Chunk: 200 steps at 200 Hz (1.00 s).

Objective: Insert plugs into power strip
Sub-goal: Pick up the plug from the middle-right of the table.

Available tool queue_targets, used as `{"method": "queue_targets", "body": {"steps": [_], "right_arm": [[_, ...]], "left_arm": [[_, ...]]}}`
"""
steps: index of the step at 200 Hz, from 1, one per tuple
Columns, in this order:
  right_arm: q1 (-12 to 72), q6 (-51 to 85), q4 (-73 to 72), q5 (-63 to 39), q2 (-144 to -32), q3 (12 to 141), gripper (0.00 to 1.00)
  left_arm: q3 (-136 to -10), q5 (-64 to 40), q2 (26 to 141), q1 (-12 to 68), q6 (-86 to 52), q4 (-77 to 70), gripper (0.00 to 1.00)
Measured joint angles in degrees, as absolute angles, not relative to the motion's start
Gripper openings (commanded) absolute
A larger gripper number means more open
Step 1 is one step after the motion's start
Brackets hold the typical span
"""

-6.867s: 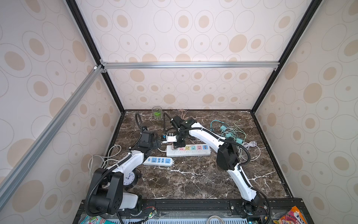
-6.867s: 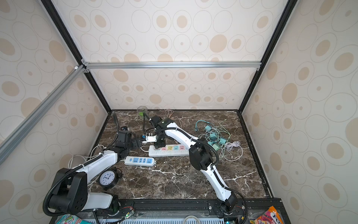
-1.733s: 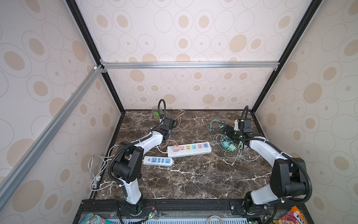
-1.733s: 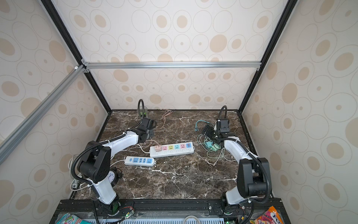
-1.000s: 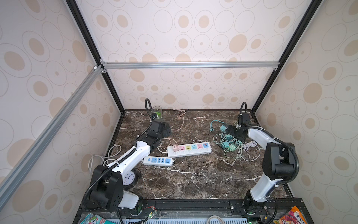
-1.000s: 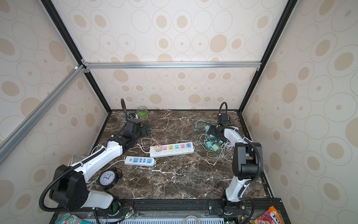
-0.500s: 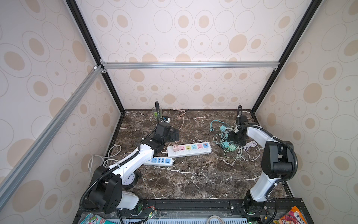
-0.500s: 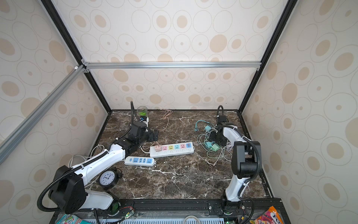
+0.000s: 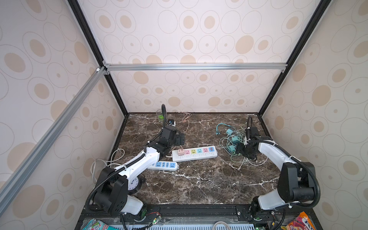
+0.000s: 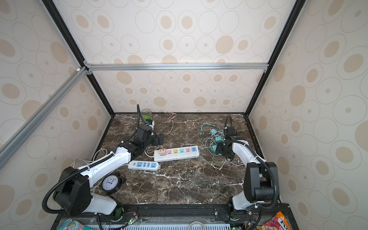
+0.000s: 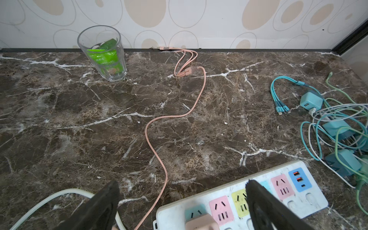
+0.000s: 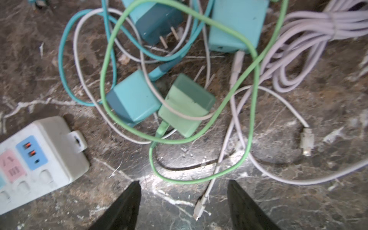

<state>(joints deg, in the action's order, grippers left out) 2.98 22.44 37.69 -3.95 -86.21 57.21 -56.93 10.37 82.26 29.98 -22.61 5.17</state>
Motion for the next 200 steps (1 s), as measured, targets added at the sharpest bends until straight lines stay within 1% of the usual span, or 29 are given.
{"method": "queue_targets", "body": {"steps": [29, 63, 90, 104, 161, 191, 200], "right_arm": [[7.03, 23.22, 36.4, -4.23, -89.25, 56.9, 0.56], [8.67, 23.57, 35.35, -3.51, -95.42, 56.82, 0.51], [8.8, 23.55, 34.7, -3.18, -97.47, 56.9, 0.48], [9.17, 23.51, 34.57, -2.55, -97.73, 56.99, 0.44], [10.81, 23.16, 35.07, 0.62, -98.56, 57.63, 0.19], [11.4, 22.79, 34.68, 2.02, -98.56, 57.6, 0.0], [11.57, 22.92, 34.22, 2.22, -98.28, 57.32, 0.0]], "left_arm": [[-56.95, 10.59, 82.41, 30.0, -22.65, 4.8, 0.98], [-56.95, 11.03, 82.41, 30.0, -22.68, 3.77, 0.98], [-56.95, 11.14, 82.39, 30.0, -22.68, 3.53, 0.98], [-56.95, 11.55, 82.39, 30.0, -22.68, 3.53, 0.98], [-56.93, 12.14, 82.39, 30.0, -23.31, 3.46, 0.98], [-56.93, 12.19, 82.39, 30.0, -23.31, 3.44, 0.98], [-56.93, 12.21, 82.39, 30.0, -23.31, 3.44, 0.98]]}}
